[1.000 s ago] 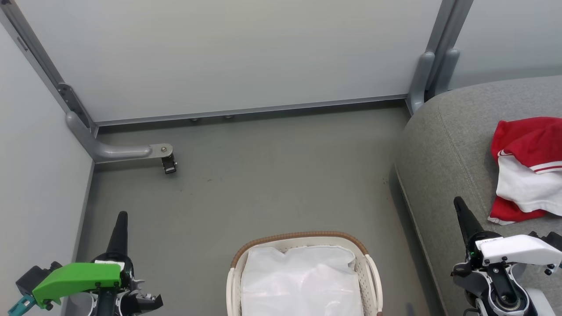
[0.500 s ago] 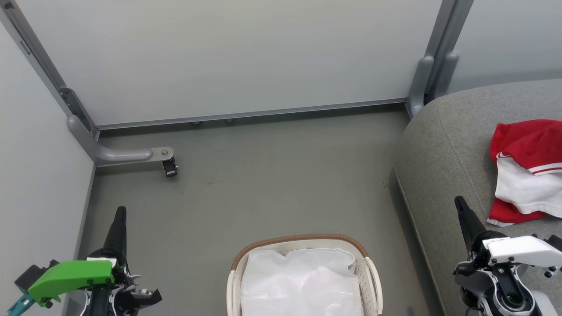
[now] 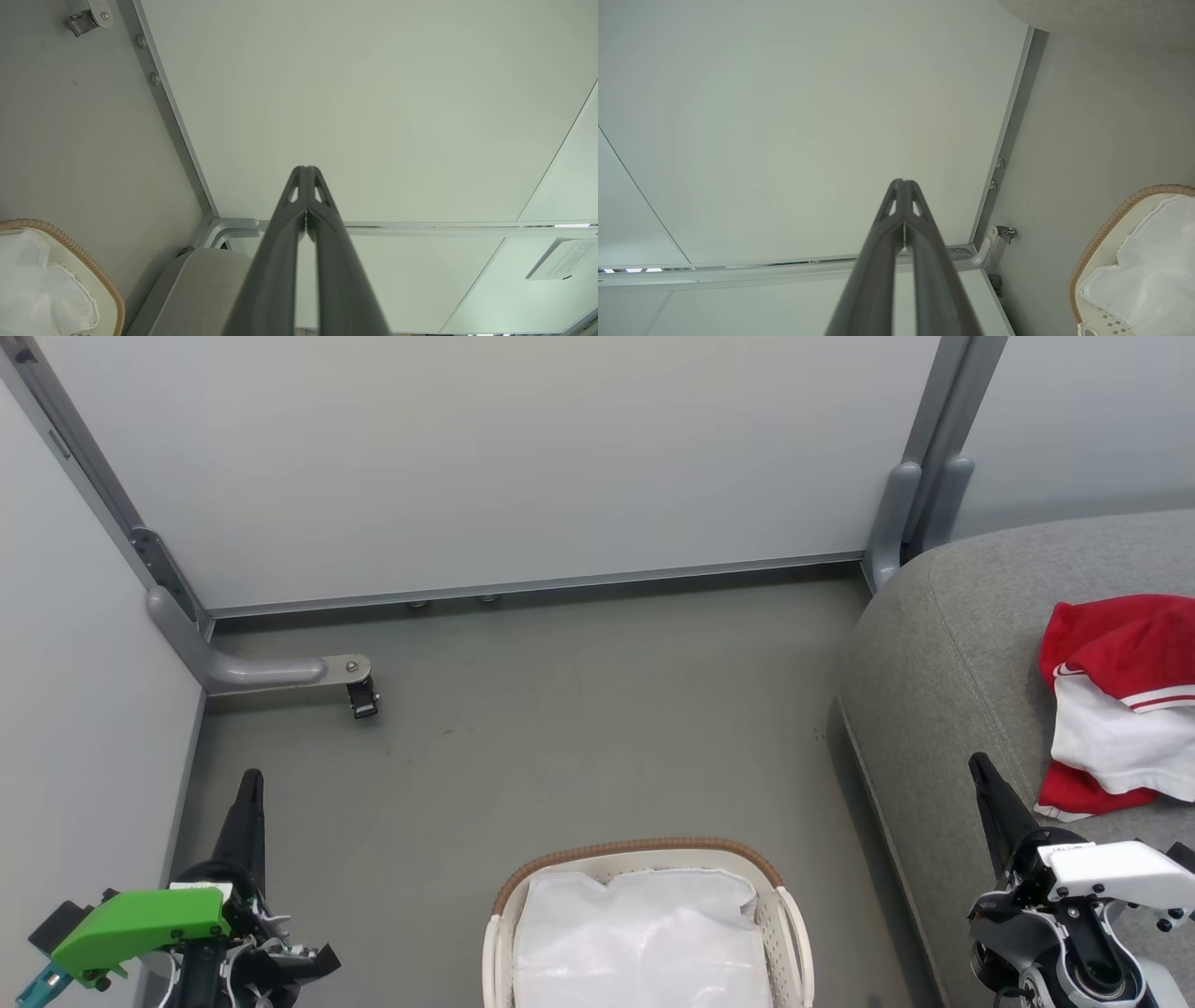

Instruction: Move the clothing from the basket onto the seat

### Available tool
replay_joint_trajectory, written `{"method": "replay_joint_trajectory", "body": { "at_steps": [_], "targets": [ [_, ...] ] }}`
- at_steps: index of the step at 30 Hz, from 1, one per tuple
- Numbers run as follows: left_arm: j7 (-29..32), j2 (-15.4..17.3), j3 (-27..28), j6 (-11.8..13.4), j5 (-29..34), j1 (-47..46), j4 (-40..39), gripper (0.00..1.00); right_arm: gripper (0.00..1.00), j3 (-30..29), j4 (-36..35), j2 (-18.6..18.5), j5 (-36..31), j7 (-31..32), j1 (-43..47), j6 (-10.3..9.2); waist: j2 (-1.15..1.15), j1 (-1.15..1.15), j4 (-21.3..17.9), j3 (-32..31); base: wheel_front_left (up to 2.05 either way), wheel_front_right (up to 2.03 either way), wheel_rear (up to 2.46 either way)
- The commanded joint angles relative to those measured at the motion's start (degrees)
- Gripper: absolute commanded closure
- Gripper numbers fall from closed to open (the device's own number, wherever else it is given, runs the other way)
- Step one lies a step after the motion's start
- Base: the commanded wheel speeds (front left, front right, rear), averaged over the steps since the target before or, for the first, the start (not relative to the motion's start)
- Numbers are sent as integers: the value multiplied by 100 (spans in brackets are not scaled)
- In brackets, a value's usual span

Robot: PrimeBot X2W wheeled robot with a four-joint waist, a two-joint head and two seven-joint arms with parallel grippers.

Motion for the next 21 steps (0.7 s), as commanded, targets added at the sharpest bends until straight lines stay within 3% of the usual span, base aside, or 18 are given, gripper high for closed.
{"method": "replay_joint_trajectory", "body": {
  "at_steps": [1, 21],
  "targets": [
    [25, 31, 12, -37, -18, -70, -18, 100, 100, -13, -17, -13, 17, 16, 52, -2, 54, 0, 0, 0, 0, 0, 0],
    [24, 31, 11, -37, -19, -69, -19, 100, 100, -12, -17, -13, 16, 16, 52, -2, 54, 0, 0, 0, 0, 0, 0]
  ]
}}
